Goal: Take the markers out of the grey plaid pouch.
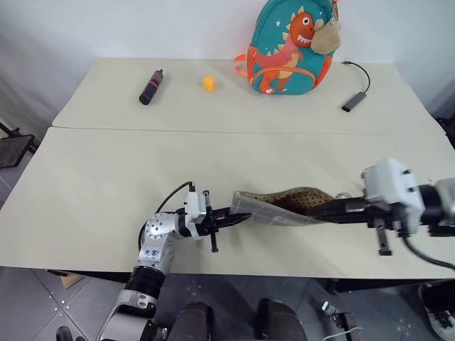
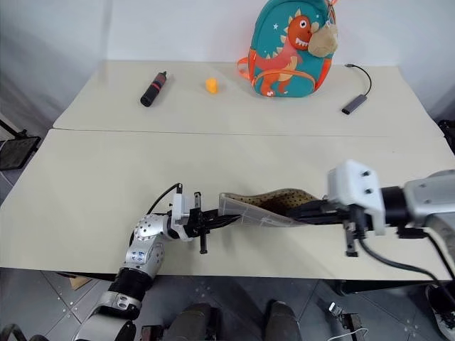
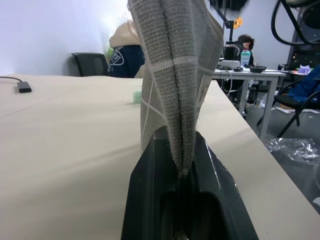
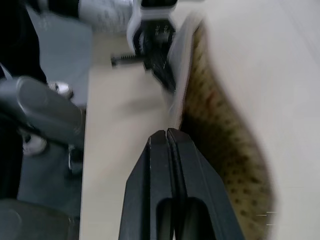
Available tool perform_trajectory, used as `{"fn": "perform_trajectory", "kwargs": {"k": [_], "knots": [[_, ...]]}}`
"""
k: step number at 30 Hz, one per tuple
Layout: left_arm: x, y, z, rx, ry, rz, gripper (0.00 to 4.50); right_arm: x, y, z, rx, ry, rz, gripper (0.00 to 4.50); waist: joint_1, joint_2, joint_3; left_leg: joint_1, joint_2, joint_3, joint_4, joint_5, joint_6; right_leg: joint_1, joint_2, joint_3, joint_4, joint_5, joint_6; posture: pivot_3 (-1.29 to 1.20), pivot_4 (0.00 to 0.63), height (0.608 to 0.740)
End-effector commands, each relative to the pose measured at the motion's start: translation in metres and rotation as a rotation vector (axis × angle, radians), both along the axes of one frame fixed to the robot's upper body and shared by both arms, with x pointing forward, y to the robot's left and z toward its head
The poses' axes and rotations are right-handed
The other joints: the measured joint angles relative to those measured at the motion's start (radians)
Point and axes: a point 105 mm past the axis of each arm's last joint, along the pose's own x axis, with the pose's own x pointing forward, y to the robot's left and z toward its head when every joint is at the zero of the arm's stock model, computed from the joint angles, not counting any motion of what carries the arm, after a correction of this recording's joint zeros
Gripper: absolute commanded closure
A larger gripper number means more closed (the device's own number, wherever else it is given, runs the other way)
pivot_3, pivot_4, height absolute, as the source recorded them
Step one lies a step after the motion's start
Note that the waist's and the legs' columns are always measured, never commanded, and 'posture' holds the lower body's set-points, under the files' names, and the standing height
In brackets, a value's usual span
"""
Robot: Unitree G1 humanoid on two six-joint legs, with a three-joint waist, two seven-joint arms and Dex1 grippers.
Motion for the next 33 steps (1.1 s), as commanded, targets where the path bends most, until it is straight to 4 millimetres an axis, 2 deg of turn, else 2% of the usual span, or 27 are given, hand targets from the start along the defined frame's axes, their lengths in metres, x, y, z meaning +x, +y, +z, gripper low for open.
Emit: {"fn": "perform_trajectory", "kwargs": {"k": [1,5,8,11,13,15,18,25,29,33], "knots": [[-0.006,-0.007,-0.005,-0.009,0.007,-0.034,4.50,0.006,0.010,-0.004,-0.022,-0.060,-0.037,4.47,0.000,0.001,0.000,0.000,0.000,0.000,0.000,0.000,0.000,0.000,0.000,0.000,0.000,0.000,0.000,0.00,0.150,0.740],[-0.012,-0.007,-0.009,0.027,-0.015,-0.059,4.50,0.015,0.014,-0.005,-0.019,-0.077,-0.095,4.47,0.000,0.001,-0.001,0.000,0.000,0.000,0.000,0.000,0.000,0.000,0.000,0.000,0.000,0.000,0.000,0.00,0.150,0.740],[-0.013,-0.006,-0.009,0.007,-0.005,-0.037,4.50,0.012,0.019,0.006,0.066,-0.058,-0.067,4.47,-0.002,0.001,-0.001,0.000,0.000,0.000,0.000,0.000,0.000,0.000,0.000,0.000,0.000,0.000,0.000,0.00,0.150,0.740],[-0.013,-0.005,-0.009,0.014,-0.005,-0.031,4.50,-0.005,0.022,0.026,0.176,0.009,0.036,4.47,-0.002,0.001,-0.001,0.000,0.000,0.000,0.000,0.000,0.001,0.000,0.000,0.000,-0.001,0.000,0.000,0.00,0.150,0.740],[-0.012,-0.004,-0.009,0.012,-0.003,-0.025,4.50,-0.003,0.018,0.035,0.220,-0.015,0.023,4.47,-0.003,0.001,-0.001,0.000,0.000,0.000,0.000,-0.001,0.001,0.000,0.000,0.000,-0.001,0.000,0.000,0.00,0.150,0.740],[-0.012,-0.003,-0.008,0.012,-0.003,-0.024,4.50,0.000,0.014,0.036,0.212,-0.037,0.010,4.47,-0.005,0.001,-0.001,0.000,0.000,0.000,0.000,-0.001,0.001,0.000,0.000,0.000,-0.001,0.000,0.000,0.00,0.150,0.740],[-0.011,-0.004,-0.008,0.011,-0.003,-0.022,4.50,0.005,0.007,0.029,0.173,-0.047,-0.022,4.47,-0.006,0.001,-0.001,0.000,0.000,0.000,0.000,-0.001,0.002,0.000,0.000,0.000,-0.001,0.000,0.000,0.00,0.150,0.740],[-0.009,-0.005,-0.005,-0.001,0.003,-0.016,4.50,0.015,-0.011,-0.014,-0.080,-0.061,-0.074,4.47,-0.006,0.001,-0.001,0.000,0.000,0.003,0.000,-0.001,0.002,0.000,0.000,0.000,-0.001,0.000,0.000,0.00,0.150,0.740],[-0.010,-0.005,-0.006,0.004,0.003,-0.021,4.50,0.019,-0.007,-0.023,-0.136,-0.081,-0.076,4.47,-0.007,0.001,-0.001,0.000,0.000,0.003,0.000,-0.001,0.002,0.000,0.000,0.000,-0.001,0.000,0.000,0.00,0.150,0.740],[-0.010,-0.004,-0.005,0.003,0.006,-0.018,4.50,0.016,0.013,-0.020,-0.194,-0.118,-0.073,4.47,-0.008,0.001,-0.001,0.000,0.001,0.002,0.000,-0.001,0.002,-0.001,0.000,0.001,-0.001,0.000,0.000,0.00,0.150,0.740]]}}
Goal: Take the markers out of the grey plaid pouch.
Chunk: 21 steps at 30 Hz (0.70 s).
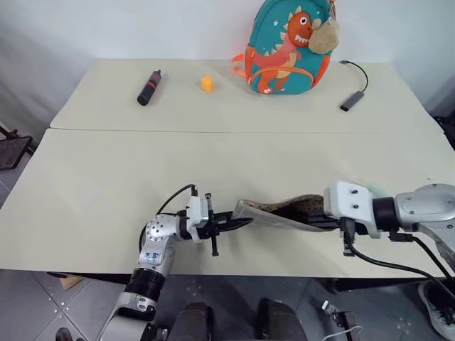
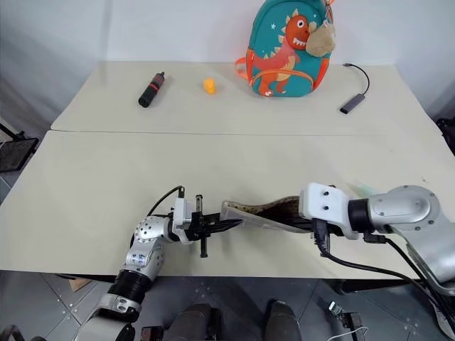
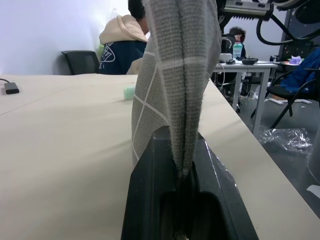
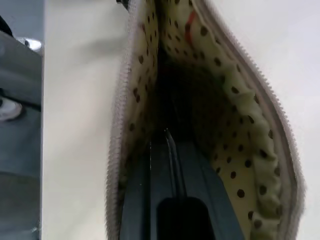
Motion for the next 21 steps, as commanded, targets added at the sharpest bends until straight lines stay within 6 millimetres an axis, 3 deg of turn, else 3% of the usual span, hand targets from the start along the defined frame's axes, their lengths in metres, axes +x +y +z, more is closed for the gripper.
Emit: {"fn": "perform_trajectory", "kwargs": {"k": [1,6,9,13,21], "knots": [[-0.004,-0.002,-0.001,-0.027,0.021,-0.004,4.50,-0.006,0.017,0.008,-0.041,-0.047,0.011,4.47,0.001,0.000,0.000,0.000,0.000,-0.001,0.000,0.000,0.000,0.000,0.000,0.000,0.000,0.000,0.000,0.00,0.150,0.740],[-0.005,-0.002,-0.001,-0.023,0.025,-0.010,4.50,0.000,0.020,-0.002,-0.117,-0.072,-0.021,4.47,0.001,0.000,0.000,0.000,0.000,-0.002,0.000,-0.001,0.000,0.001,0.000,0.000,-0.001,0.000,0.000,0.00,0.150,0.740],[-0.006,-0.003,0.000,-0.023,0.025,-0.016,4.50,0.001,0.022,-0.013,-0.131,-0.067,-0.046,3.88,-0.001,0.000,0.000,0.000,0.000,-0.001,0.000,-0.001,0.000,0.000,0.000,0.000,-0.001,0.000,0.000,0.00,0.150,0.740],[-0.008,-0.002,0.000,-0.020,0.029,-0.016,4.50,0.010,0.026,-0.010,-0.123,-0.137,-0.069,2.57,-0.002,0.000,0.000,0.000,0.000,-0.001,0.000,-0.001,0.000,0.000,0.000,0.000,-0.001,0.000,0.000,0.00,0.150,0.740],[-0.011,0.000,-0.001,-0.011,0.038,-0.017,4.50,0.018,0.022,-0.023,-0.231,-0.136,-0.077,2.57,-0.004,0.000,0.000,0.000,0.000,-0.001,0.000,-0.001,0.000,0.000,0.000,0.000,-0.001,0.000,0.000,0.00,0.150,0.740]]}}
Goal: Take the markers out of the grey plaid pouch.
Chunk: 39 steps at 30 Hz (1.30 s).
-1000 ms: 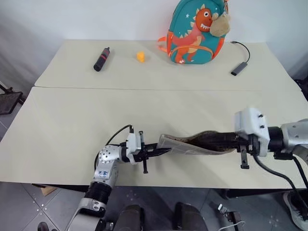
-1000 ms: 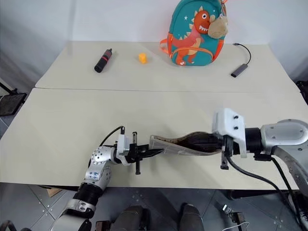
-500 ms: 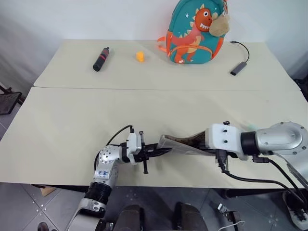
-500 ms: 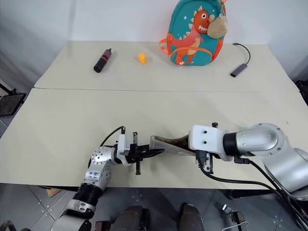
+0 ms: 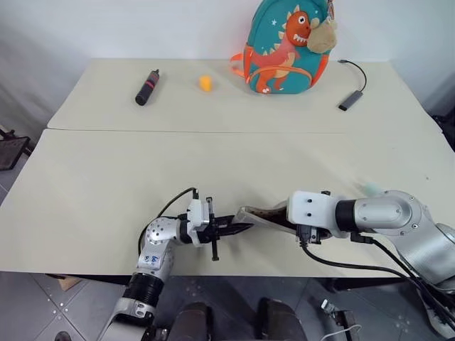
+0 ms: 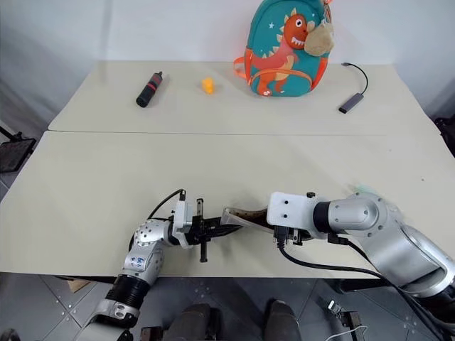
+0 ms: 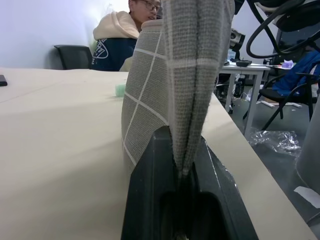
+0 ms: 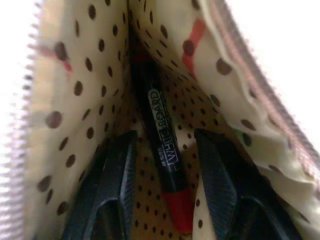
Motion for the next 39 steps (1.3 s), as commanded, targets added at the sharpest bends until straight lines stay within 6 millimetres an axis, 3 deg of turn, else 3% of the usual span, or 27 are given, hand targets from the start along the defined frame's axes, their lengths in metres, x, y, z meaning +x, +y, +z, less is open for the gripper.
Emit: {"fn": "perform_trajectory", "kwargs": {"k": [1,11,19,21,27,34,39], "knots": [[-0.003,-0.001,0.002,-0.024,0.005,-0.006,4.50,0.010,-0.001,-0.005,-0.076,-0.038,-0.032,2.57,-0.001,0.000,0.000,0.000,0.000,0.000,0.000,0.000,0.000,0.000,0.000,0.000,0.000,0.000,0.000,0.00,0.150,0.740],[0.001,-0.004,0.004,-0.036,0.012,-0.001,4.50,0.033,0.022,-0.018,-0.124,-0.090,-0.044,2.57,-0.010,0.000,0.000,0.000,0.000,0.000,0.000,0.000,0.000,0.000,0.000,0.000,0.001,0.000,0.000,0.00,0.150,0.740],[0.003,-0.005,0.005,-0.046,0.013,-0.001,4.50,0.037,0.019,-0.048,-0.204,-0.057,-0.011,2.57,-0.021,-0.004,-0.003,0.004,0.000,0.000,0.000,0.000,0.000,0.003,0.000,0.000,0.001,0.000,0.000,0.00,0.150,0.740],[0.004,-0.006,0.006,-0.050,0.013,0.002,4.50,0.041,0.020,-0.047,-0.195,-0.075,-0.010,2.57,-0.023,-0.003,-0.004,0.004,0.000,0.001,0.000,0.000,0.000,0.002,0.000,0.001,0.001,0.000,0.000,0.00,0.150,0.740],[0.006,-0.006,0.006,-0.052,0.013,0.004,4.50,0.041,0.021,-0.048,-0.207,-0.079,0.032,3.89,-0.022,-0.004,-0.004,0.004,0.001,0.001,0.000,0.000,0.000,0.002,0.000,0.001,0.002,0.000,0.000,0.00,0.150,0.740],[0.008,-0.005,0.006,-0.053,0.012,0.014,4.50,0.043,0.019,-0.041,-0.199,-0.106,0.049,3.90,-0.022,-0.004,-0.004,0.004,0.001,0.001,0.000,0.000,0.000,0.002,0.000,0.001,0.002,0.000,0.000,0.00,0.150,0.740],[0.008,-0.005,0.006,-0.052,0.010,0.020,4.50,0.040,0.021,-0.021,-0.123,-0.142,0.095,3.90,-0.021,-0.004,-0.004,0.004,0.001,0.001,0.000,0.000,0.000,0.002,0.000,0.001,0.001,0.000,0.000,0.00,0.150,0.740]]}}
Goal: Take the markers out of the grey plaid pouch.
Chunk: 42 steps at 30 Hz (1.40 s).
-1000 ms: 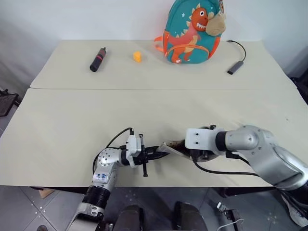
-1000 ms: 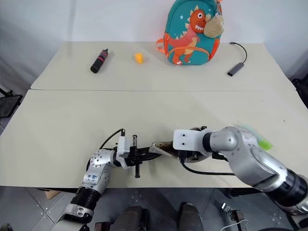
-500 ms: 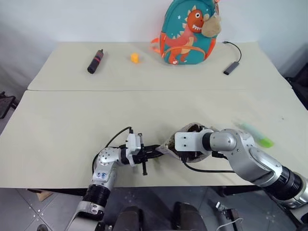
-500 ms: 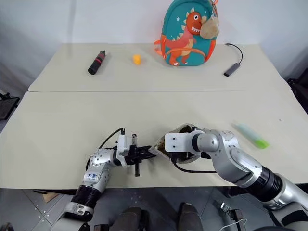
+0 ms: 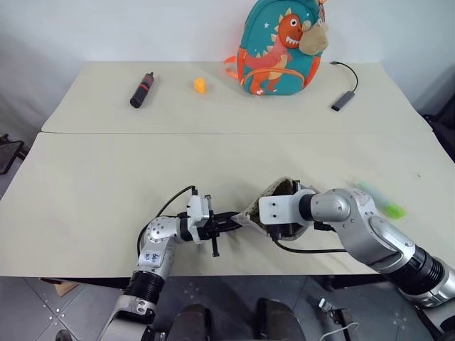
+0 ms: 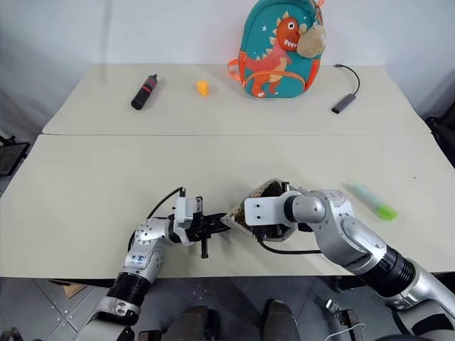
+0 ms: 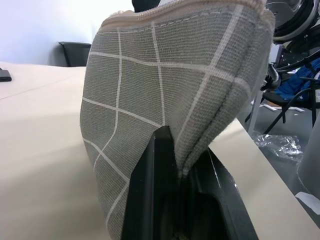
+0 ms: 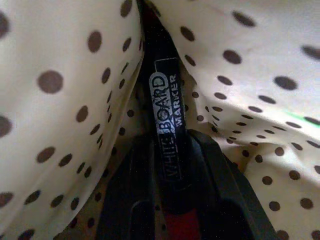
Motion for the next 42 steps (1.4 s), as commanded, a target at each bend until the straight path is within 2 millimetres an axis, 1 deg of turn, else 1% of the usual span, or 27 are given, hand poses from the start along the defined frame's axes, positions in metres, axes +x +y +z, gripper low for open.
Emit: {"fn": "perform_trajectory", "kwargs": {"k": [1,2,5,8,12,16,22,25,26,27,29,31,32,34,35,37,38,40,41,42], "knots": [[-0.001,-0.002,0.006,-0.035,-0.026,-0.010,4.50,-0.005,-0.004,0.015,0.061,-0.002,0.048,3.90,0.001,0.000,0.000,0.000,0.000,0.000,0.000,0.000,0.000,0.000,0.000,0.000,0.000,0.000,0.000,0.00,0.150,0.740],[-0.001,-0.002,0.006,-0.033,-0.026,-0.007,4.50,-0.008,-0.004,0.022,0.091,-0.017,0.091,3.90,0.002,0.000,0.000,-0.001,0.000,0.000,0.000,0.000,0.000,0.000,0.000,0.000,0.000,0.000,0.000,0.00,0.150,0.740],[-0.001,0.001,0.005,-0.029,-0.026,0.000,4.50,-0.009,-0.017,0.038,0.144,-0.052,0.108,3.91,0.003,0.000,0.000,-0.002,0.000,0.000,-0.001,0.000,0.000,-0.001,0.000,0.000,-0.001,0.000,0.000,0.00,0.150,0.740],[-0.002,0.002,0.005,-0.028,-0.024,0.003,4.50,-0.010,-0.028,0.045,0.186,-0.062,0.116,3.91,0.002,-0.001,0.001,-0.002,0.000,0.000,-0.001,0.000,0.000,-0.001,0.000,0.000,-0.001,0.000,0.000,0.00,0.150,0.740],[-0.003,0.003,0.004,-0.025,-0.023,0.005,4.50,-0.012,-0.045,0.048,0.211,-0.083,0.136,3.91,0.003,-0.001,0.001,-0.002,0.000,0.001,-0.001,0.000,0.000,-0.001,0.000,-0.001,-0.002,0.000,0.000,0.00,0.150,0.740],[-0.003,0.005,0.004,-0.022,-0.021,0.006,4.50,-0.023,-0.046,0.057,0.371,-0.063,0.197,3.92,0.002,-0.001,0.001,-0.002,0.000,0.002,-0.002,0.000,0.000,-0.001,0.000,-0.001,-0.002,0.000,0.000,0.00,0.150,0.740],[-0.003,0.004,0.005,-0.021,-0.021,0.004,4.50,-0.033,-0.054,0.055,0.422,-0.041,0.254,3.92,0.002,-0.001,0.001,-0.002,0.000,0.002,-0.002,0.000,0.000,-0.001,0.000,-0.001,-0.001,0.000,0.000,0.00,0.150,0.740],[-0.003,0.005,0.004,-0.017,-0.020,0.003,4.50,-0.045,-0.051,0.062,0.522,0.013,0.278,3.92,0.003,-0.002,0.001,-0.002,0.000,0.002,-0.002,0.000,0.000,-0.001,0.000,-0.001,-0.001,0.000,0.000,0.00,0.150,0.740],[-0.003,0.005,0.004,-0.016,-0.019,0.003,4.50,-0.051,-0.047,0.069,0.591,0.040,0.298,3.92,0.004,-0.002,0.001,-0.002,0.000,0.002,-0.001,0.000,0.000,-0.001,0.000,-0.001,-0.001,0.000,0.000,0.00,0.150,0.740],[-0.003,0.006,0.004,-0.016,-0.018,0.003,4.50,-0.057,-0.043,0.080,0.686,0.066,0.306,3.92,0.004,-0.002,0.001,-0.002,0.000,0.001,-0.001,0.000,0.000,-0.001,0.000,-0.001,-0.001,0.000,0.000,0.00,0.150,0.740],[-0.002,0.007,0.004,-0.013,-0.015,0.001,4.50,-0.064,-0.038,0.097,0.810,0.109,0.300,3.92,0.005,-0.001,0.001,-0.002,0.001,0.000,-0.001,0.000,0.000,-0.001,0.000,-0.001,-0.001,0.000,0.000,0.00,0.150,0.740],[-0.002,0.009,0.004,-0.008,-0.012,-0.002,4.50,-0.071,-0.035,0.108,0.851,0.183,0.281,3.92,0.006,-0.001,0.001,-0.002,0.002,0.000,-0.001,0.000,0.000,-0.001,0.000,-0.001,-0.001,0.000,0.000,0.00,0.150,0.740],[-0.003,0.010,0.003,-0.003,-0.007,-0.008,4.50,-0.074,-0.032,0.117,0.884,0.196,0.283,3.92,0.007,-0.001,0.001,-0.002,0.002,0.000,-0.001,0.000,0.000,-0.001,0.000,-0.001,-0.001,0.000,0.000,0.00,0.150,0.740],[-0.005,0.012,0.002,0.009,0.002,-0.035,4.50,-0.076,-0.030,0.142,1.049,0.255,0.250,3.92,0.006,-0.002,0.002,-0.002,0.004,-0.001,-0.001,0.000,0.000,-0.001,0.000,-0.001,-0.002,0.000,0.000,0.00,0.150,0.740],[-0.006,0.013,0.002,0.012,0.009,-0.049,4.50,-0.076,-0.033,0.152,1.112,0.273,0.223,3.92,0.006,-0.002,0.002,-0.002,0.005,-0.001,-0.001,0.000,0.000,-0.001,-0.001,-0.001,-0.002,0.000,0.000,0.00,0.150,0.740],[-0.008,0.014,0.002,0.016,0.014,-0.070,4.50,-0.069,-0.049,0.158,1.159,0.289,0.119,3.92,0.010,-0.002,0.002,-0.002,0.006,-0.002,-0.001,-0.001,0.000,-0.001,-0.001,-0.001,-0.002,0.000,-0.001,0.00,0.150,0.740],[-0.009,0.015,0.003,0.015,0.017,-0.082,4.50,-0.063,-0.066,0.155,1.164,0.316,0.023,3.92,0.018,-0.002,0.002,-0.002,0.006,-0.002,-0.002,-0.001,0.000,-0.001,-0.001,-0.001,-0.002,0.000,-0.001,0.00,0.150,0.740],[-0.010,0.017,0.005,0.010,0.021,-0.094,4.50,-0.056,-0.089,0.149,1.169,0.366,-0.124,3.92,0.028,-0.002,0.002,-0.002,0.005,-0.002,-0.001,-0.002,0.001,-0.001,-0.001,-0.001,-0.002,0.000,-0.001,0.00,0.150,0.740],[-0.011,0.018,0.006,0.006,0.027,-0.102,4.50,-0.047,-0.107,0.147,1.189,0.317,-0.211,3.92,0.029,-0.002,0.002,-0.003,0.004,-0.002,-0.001,-0.003,0.003,-0.001,-0.002,-0.001,-0.003,0.000,-0.001,0.00,0.150,0.740],[-0.011,0.019,0.007,0.002,0.030,-0.105,4.50,-0.034,-0.132,0.140,1.215,0.258,-0.354,3.92,0.028,-0.003,0.002,-0.003,0.004,-0.001,-0.001,-0.003,0.004,-0.001,-0.002,-0.001,-0.003,0.000,-0.001,0.00,0.150,0.740]]}}
